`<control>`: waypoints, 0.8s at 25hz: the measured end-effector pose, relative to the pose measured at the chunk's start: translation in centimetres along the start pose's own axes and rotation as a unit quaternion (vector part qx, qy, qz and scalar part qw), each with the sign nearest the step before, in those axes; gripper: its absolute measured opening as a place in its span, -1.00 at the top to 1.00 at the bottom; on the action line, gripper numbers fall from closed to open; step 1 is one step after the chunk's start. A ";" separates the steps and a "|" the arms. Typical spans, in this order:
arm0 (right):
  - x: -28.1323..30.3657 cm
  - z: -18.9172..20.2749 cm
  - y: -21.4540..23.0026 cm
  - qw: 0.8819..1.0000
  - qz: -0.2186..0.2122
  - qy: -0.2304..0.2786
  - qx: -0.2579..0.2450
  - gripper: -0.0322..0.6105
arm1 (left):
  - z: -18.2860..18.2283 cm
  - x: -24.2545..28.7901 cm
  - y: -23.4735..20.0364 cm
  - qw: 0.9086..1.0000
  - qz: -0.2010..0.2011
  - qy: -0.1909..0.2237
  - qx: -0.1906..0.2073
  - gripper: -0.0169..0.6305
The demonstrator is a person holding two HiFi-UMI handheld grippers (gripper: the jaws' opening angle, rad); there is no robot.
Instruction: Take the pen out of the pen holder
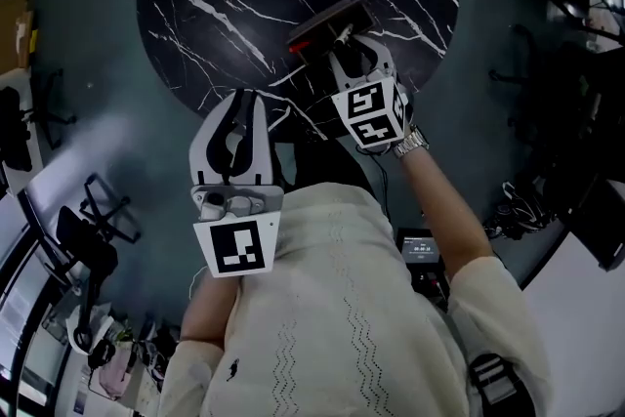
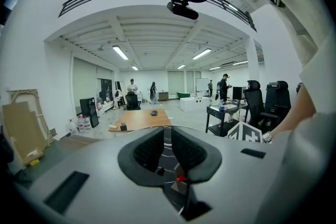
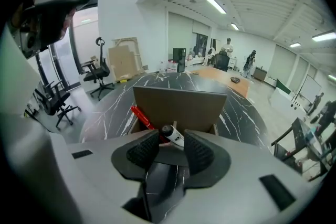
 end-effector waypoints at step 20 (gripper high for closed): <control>-4.2 -3.3 4.2 0.986 0.058 0.107 0.116 0.62 | -0.6 0.5 1.2 1.000 0.009 0.011 -0.001 0.78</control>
Point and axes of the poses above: the fingertips, and each gripper's own axes: x forward along the fingers, y to its right, z out of its underside, the point moved 3 cm from there along -x, backward along the fingers
